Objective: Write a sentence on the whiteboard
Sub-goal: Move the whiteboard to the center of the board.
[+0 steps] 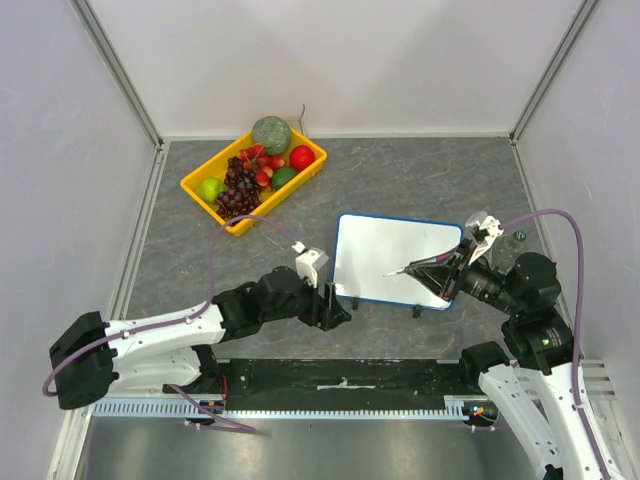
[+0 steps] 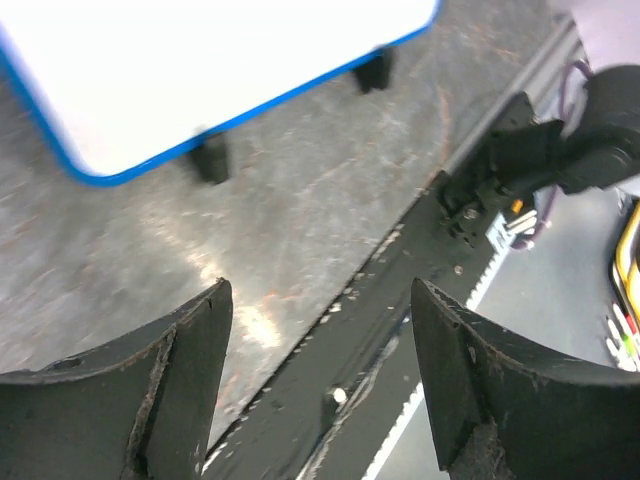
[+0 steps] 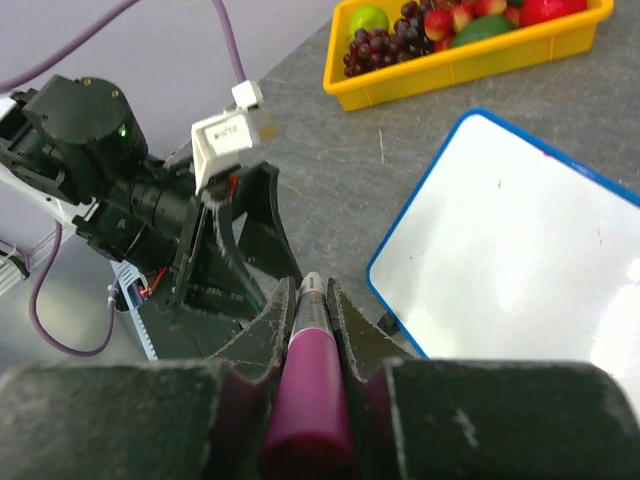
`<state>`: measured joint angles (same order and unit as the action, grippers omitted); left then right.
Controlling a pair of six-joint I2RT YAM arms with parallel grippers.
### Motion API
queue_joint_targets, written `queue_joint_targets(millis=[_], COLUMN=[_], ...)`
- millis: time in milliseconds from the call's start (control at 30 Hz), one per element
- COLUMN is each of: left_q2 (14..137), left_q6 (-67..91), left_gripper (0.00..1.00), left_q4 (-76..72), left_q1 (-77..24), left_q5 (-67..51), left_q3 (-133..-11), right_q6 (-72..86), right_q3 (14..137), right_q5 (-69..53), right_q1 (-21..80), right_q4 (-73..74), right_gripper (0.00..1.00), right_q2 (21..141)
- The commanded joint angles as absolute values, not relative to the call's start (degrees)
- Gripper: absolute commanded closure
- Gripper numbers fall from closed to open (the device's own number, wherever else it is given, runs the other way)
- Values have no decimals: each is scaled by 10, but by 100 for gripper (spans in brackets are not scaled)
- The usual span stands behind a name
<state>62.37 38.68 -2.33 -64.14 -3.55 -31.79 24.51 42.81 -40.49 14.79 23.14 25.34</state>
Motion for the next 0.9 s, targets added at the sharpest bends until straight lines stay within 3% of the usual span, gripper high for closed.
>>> queue_joint_targets(millis=[0, 200, 467, 867], left_q2=[597, 663, 791, 837], left_q6=[406, 391, 384, 328], left_gripper=[23, 23, 28, 25], left_q4=[-4, -100, -196, -249], left_q1=[-570, -501, -498, -370], left_q5=[-82, -167, -186, -279], left_q3=[-274, -245, -266, -266], right_q6=[258, 260, 259, 248], right_q3=[395, 353, 333, 298], right_q5=[-385, -370, -346, -331], right_q1=[149, 149, 150, 149], right_q4=[209, 195, 193, 171], right_gripper=[100, 100, 100, 100], right_q2=[243, 243, 251, 250])
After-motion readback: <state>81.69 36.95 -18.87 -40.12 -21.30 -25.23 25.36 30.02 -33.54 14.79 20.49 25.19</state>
